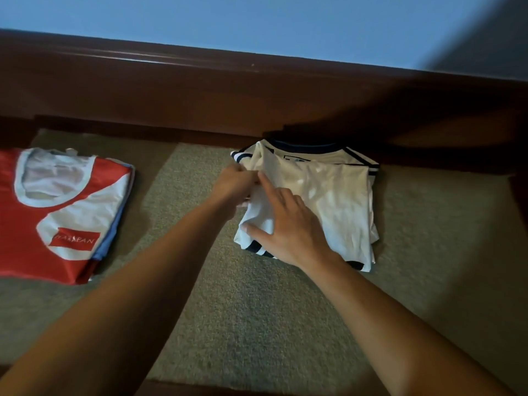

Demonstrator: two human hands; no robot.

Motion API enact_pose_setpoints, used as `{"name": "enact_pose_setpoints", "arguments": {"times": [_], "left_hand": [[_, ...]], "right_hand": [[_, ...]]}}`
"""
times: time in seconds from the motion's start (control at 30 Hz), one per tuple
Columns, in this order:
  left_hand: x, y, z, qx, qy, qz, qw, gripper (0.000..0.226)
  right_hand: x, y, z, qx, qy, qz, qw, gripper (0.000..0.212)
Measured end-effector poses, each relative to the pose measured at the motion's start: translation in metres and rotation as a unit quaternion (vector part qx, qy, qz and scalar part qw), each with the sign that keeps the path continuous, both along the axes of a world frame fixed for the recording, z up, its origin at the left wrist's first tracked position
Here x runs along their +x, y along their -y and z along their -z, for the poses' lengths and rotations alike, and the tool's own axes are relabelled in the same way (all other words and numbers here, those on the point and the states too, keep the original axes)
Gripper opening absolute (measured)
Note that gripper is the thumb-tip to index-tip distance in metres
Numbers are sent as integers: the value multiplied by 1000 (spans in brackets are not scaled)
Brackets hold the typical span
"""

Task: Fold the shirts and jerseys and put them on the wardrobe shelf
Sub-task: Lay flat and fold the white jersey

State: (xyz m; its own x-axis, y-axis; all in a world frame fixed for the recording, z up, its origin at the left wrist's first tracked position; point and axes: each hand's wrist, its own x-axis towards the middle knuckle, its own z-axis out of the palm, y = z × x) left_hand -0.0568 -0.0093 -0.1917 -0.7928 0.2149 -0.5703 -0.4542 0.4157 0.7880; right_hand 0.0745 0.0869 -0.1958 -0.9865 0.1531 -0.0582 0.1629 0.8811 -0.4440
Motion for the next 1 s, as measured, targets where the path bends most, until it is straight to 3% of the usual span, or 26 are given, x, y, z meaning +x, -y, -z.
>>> {"name": "enact_pose_setpoints", "arguments": {"times": [0.13, 0.3, 0.37, 0.5, 0.57, 0.73, 0.83, 1.0], "left_hand": [[8, -13, -20, 155, 83, -1, 984, 16], [0, -14, -25, 250, 200, 37, 947, 48], [-1, -11, -22, 248, 190, 64, 948, 51], [17, 0, -4, 190, 65, 27, 979, 27], [32, 11, 9, 157, 62, 1, 986, 22], [57, 23, 20, 284, 120, 19, 951, 37], [59, 22, 22, 352, 132, 35, 926, 47], [61, 29, 24, 417, 205, 38, 885, 54]], "right_hand": [[-6, 4, -21, -66, -13, 55, 996, 101], [-6, -16, -33, -164, -37, 132, 977, 60], [-6, -26, -36, -150, -13, 152, 977, 56], [-11, -31, -42, -178, 12, 175, 968, 60], [-14, -32, -52, -184, 2, 176, 967, 64], [-19, -39, -83, -262, -38, 179, 948, 68], [-18, -47, -102, -339, -74, 192, 918, 67], [-5, -72, -128, -530, -102, 186, 821, 70]]}}
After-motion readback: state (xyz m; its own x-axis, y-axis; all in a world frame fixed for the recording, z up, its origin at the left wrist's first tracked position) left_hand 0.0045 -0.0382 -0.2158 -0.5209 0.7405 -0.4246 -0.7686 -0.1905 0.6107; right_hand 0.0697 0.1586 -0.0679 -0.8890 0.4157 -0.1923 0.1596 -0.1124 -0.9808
